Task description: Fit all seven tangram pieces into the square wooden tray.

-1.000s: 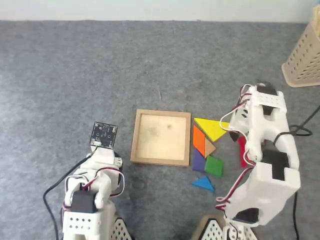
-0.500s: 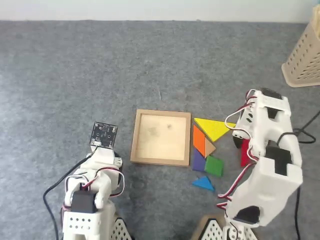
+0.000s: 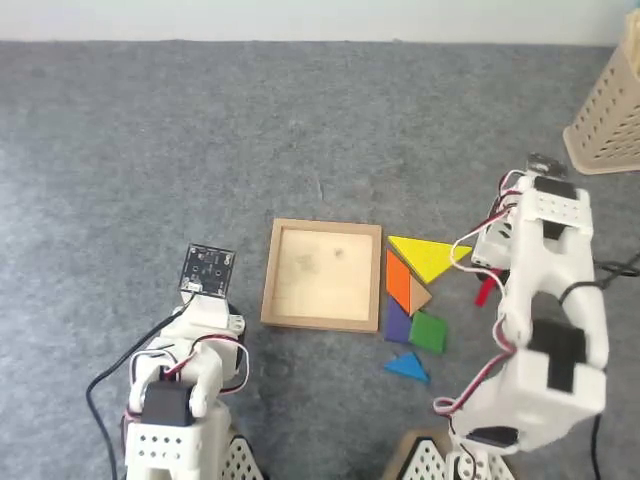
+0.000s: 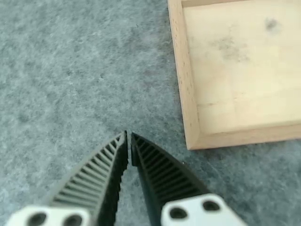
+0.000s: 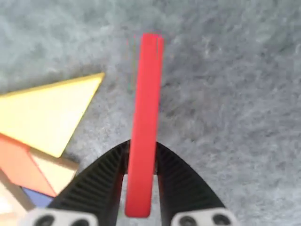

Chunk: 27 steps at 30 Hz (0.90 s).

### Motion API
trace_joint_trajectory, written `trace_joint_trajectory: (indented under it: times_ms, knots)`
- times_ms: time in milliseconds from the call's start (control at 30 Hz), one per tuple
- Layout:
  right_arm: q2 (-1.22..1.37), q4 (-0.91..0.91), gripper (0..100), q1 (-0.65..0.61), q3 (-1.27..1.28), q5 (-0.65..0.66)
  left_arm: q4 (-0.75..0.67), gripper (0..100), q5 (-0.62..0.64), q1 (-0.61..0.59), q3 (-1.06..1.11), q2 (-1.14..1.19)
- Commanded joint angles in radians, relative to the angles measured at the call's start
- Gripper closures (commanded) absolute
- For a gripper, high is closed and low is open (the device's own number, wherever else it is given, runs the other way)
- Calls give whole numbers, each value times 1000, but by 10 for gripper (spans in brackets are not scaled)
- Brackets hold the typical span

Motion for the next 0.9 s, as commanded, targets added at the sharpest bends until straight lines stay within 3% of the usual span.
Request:
trace_joint_trajectory:
  times_ms: [0,200,433,867]
  knots:
    - [-163,-10,991,-108,3,51,6,988,6,-5,-19,-21]
    - [-314,-16,991,-447,-31,252,6,988,6,-5,-19,-21]
    - [-174,-27,991,-742,-178,391,6,988,6,-5,-19,-21]
    - [260,-22,991,-774,-448,830,6,988,6,-5,-19,-21]
